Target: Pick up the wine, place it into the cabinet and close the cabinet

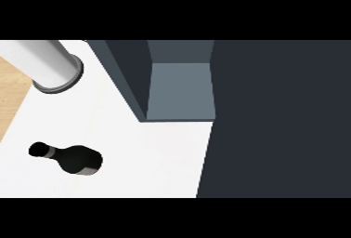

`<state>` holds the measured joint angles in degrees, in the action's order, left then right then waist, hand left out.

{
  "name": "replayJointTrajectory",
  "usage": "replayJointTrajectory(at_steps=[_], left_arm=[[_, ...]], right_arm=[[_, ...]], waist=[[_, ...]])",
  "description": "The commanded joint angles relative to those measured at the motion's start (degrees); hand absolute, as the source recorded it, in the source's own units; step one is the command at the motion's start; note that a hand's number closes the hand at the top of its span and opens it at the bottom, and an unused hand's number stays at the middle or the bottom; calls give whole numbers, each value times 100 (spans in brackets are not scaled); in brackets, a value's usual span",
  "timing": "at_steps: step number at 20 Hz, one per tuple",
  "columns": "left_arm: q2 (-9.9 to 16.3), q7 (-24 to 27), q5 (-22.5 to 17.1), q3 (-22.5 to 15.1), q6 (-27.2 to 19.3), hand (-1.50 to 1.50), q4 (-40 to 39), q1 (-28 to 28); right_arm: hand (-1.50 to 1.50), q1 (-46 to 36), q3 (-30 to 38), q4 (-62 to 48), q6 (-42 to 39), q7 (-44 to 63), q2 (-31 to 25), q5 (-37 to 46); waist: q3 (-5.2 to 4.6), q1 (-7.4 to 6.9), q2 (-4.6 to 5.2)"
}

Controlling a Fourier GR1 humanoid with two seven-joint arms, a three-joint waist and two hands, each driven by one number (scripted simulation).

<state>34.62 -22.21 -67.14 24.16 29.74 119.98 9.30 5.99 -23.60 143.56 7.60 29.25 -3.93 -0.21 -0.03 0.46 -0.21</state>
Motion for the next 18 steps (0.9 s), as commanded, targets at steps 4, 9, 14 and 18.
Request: replayJointTrajectory(at_steps=[4,9,14,18], left_arm=[[-611,156,917,-301,243,-150,-180,-164],[-819,237,1168,-433,620,-150,-744,-256],[-932,401,1836,-466,799,-150,-1291,-559],[-1342,847,2532,-533,1116,-150,-1812,-675]], right_arm=[[-150,-194,-210,854,324,584,-138,650],[-150,-507,-424,866,582,857,-193,898],[-150,-563,-752,1166,803,1177,-364,1041],[-150,-545,-568,1145,882,1103,-488,842]], waist=[[-3,11,6],[-8,23,4],[-11,88,-11],[-8,73,1]])
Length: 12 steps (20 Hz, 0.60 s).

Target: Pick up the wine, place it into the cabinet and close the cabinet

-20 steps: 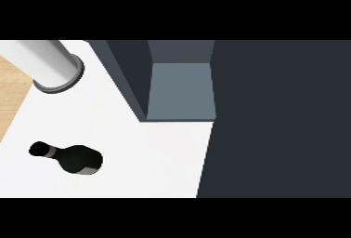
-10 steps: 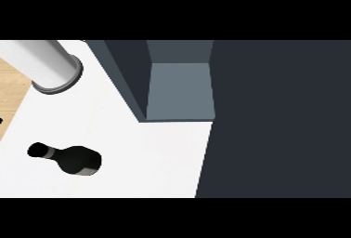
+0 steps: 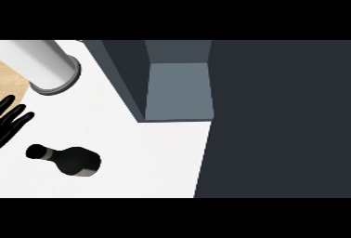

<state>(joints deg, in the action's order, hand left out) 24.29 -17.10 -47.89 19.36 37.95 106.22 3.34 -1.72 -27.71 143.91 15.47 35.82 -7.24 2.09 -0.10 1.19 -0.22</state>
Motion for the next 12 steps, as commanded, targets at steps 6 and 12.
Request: replayJointTrajectory(at_steps=[6,12], left_arm=[[-429,789,1121,170,663,-150,-769,76],[-510,1589,1982,426,1128,-150,-1826,-203]], right_arm=[[-150,-95,52,1121,254,589,-268,543],[-150,78,-245,1163,409,459,-447,655]], waist=[[0,-65,-2],[-1,7,0]])
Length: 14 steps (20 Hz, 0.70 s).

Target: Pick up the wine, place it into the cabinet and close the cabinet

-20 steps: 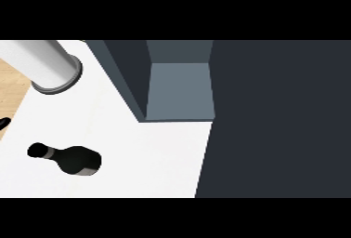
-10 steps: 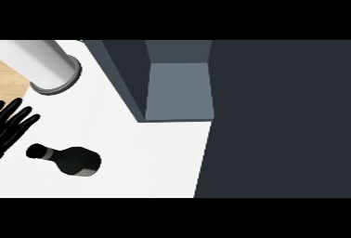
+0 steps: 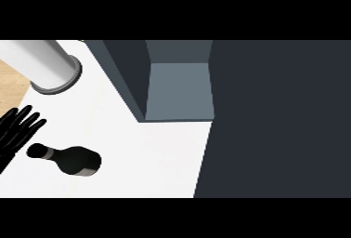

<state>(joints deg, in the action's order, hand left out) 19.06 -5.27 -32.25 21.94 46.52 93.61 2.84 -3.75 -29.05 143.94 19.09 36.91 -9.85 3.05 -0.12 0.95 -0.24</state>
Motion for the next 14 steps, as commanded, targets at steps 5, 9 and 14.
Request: replayJointTrajectory(at_steps=[5,9,14], left_arm=[[-20,1104,1135,339,648,-150,-1078,10],[44,1653,1831,332,714,-150,-1951,-434],[-252,2127,2441,-11,487,-150,-1978,-311]], right_arm=[[-150,160,-217,1267,255,568,-255,631],[-150,-358,-151,989,306,709,-271,633],[-150,232,-263,1163,299,349,-521,582]], waist=[[-3,34,-8],[-11,44,11],[4,-2,0]])
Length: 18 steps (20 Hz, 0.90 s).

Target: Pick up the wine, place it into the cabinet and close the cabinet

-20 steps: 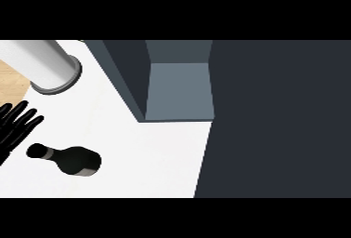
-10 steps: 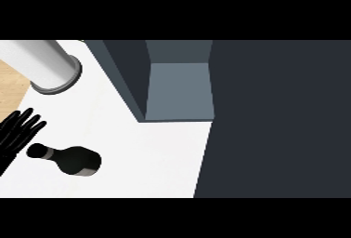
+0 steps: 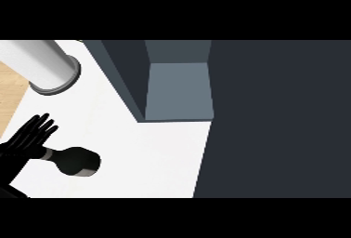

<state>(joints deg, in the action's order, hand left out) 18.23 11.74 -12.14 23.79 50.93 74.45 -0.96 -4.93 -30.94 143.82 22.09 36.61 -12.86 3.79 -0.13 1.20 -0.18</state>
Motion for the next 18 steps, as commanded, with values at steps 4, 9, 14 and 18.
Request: replayJointTrajectory(at_steps=[4,9,14,18], left_arm=[[152,1047,882,-128,-115,-150,-1293,-670],[139,1628,1243,-273,-487,-150,-1790,-770],[109,2108,1488,-639,-504,-150,-2141,-723],[264,2561,1600,-851,-223,-150,-2939,-708]], right_arm=[[-150,129,5,1097,95,482,-235,347],[-150,405,-257,996,171,39,-364,431],[-150,213,-279,1006,283,144,-405,482],[-150,143,-358,947,325,92,-507,503]], waist=[[-4,40,16],[3,24,13],[1,3,1],[-12,86,2]])
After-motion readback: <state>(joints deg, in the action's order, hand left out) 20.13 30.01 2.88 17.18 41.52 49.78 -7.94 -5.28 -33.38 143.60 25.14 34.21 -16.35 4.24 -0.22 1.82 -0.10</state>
